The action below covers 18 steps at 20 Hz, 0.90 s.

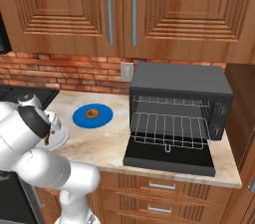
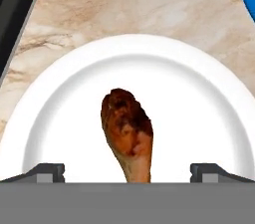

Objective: Open the toaster oven door. Place the bread on the top rack in the toaster oven and place the chicken drumstick on the bottom rack.

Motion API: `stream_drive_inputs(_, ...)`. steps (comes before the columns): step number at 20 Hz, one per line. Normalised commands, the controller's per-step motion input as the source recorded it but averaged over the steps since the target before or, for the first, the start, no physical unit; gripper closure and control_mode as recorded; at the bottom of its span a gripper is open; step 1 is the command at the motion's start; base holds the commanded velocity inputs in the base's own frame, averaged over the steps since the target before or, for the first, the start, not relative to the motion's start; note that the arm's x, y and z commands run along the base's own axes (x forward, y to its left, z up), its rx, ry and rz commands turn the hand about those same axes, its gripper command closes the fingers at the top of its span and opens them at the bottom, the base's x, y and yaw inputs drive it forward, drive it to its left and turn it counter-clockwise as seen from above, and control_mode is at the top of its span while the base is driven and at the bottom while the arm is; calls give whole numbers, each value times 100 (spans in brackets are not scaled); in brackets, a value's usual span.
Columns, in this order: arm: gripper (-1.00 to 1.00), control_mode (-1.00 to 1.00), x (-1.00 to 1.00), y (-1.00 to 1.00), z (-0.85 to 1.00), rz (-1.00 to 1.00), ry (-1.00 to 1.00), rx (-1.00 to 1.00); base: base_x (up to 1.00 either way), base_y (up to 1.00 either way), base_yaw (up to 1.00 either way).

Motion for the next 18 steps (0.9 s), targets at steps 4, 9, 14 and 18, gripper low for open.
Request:
stream_drive_inputs(4, -100, -100, 19, 2, -17, 0, 5, 0, 0, 0, 0)
stream_drive_inputs(9, -100, -100, 20, 10, -13, 0, 7, 0, 0, 0, 0)
stream_drive_inputs(14, -100, -100, 13, 10, -17, 0, 9, -1, 0, 0, 0)
stream_drive_inputs(18, -100, -100, 3, 10, -8, 0, 4, -1, 0, 0, 0)
